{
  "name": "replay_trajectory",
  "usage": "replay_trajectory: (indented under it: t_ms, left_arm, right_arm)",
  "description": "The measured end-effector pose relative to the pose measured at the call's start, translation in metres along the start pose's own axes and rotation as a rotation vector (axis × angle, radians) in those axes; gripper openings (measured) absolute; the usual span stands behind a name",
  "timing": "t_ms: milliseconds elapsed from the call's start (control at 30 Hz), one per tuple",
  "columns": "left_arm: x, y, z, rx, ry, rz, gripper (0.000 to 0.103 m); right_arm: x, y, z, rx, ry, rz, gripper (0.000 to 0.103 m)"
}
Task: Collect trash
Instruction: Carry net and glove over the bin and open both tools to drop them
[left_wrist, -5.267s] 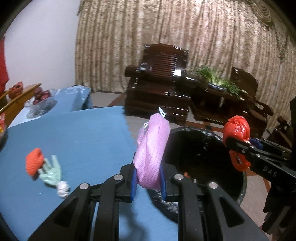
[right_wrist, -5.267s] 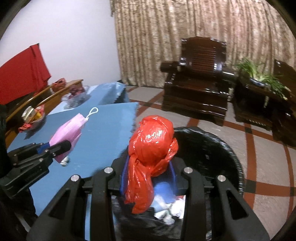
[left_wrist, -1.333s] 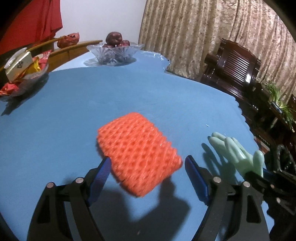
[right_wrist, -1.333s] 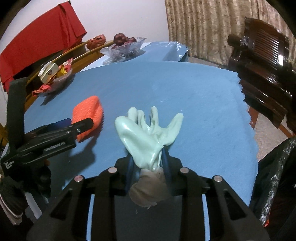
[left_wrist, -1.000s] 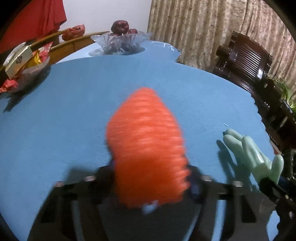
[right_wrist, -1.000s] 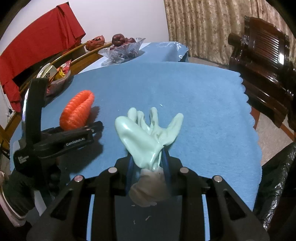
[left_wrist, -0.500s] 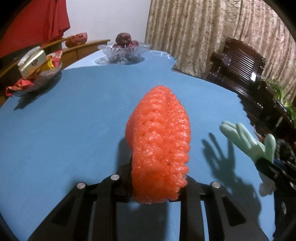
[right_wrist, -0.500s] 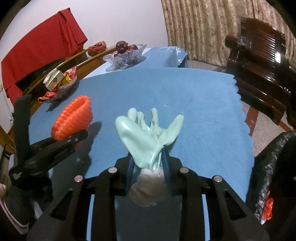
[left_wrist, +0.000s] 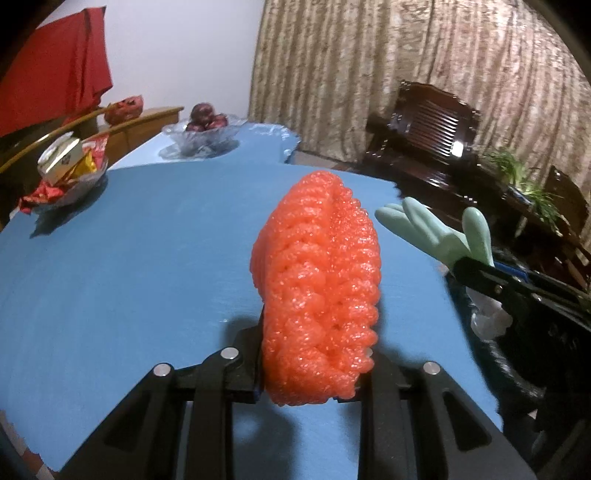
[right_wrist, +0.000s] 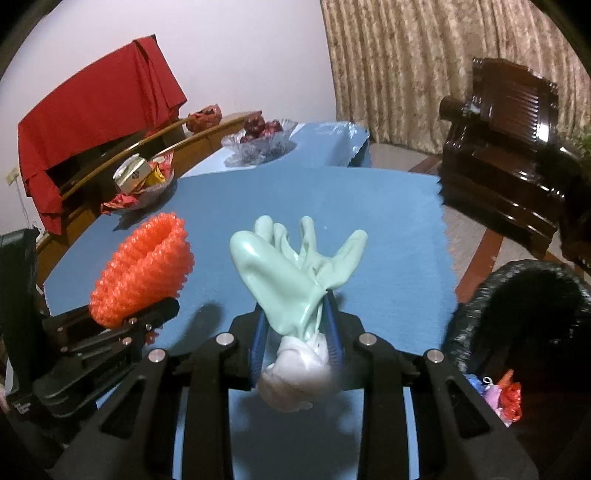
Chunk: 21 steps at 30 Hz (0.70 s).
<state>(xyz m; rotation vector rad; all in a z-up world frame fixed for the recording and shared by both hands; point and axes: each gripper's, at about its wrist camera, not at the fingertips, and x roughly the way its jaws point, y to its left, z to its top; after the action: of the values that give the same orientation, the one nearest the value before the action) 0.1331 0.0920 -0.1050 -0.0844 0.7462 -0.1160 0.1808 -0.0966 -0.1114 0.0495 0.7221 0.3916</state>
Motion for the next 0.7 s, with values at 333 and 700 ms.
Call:
replay_trajectory:
  t_ms: [333, 700]
  left_arm:
    - [-0.043, -0.051, 0.003, 0.068, -0.07, -0.06, 0.025]
    - [-0.046, -0.119, 0.011, 0.132, -0.083, -0.159, 0.025]
  right_arm:
    - [-0.067, -0.025, -0.011, 0.039, -0.077, -0.055, 0.028]
    - [-0.12, -0.076, -0.027, 0.089, -0.127, -0.162, 0.028]
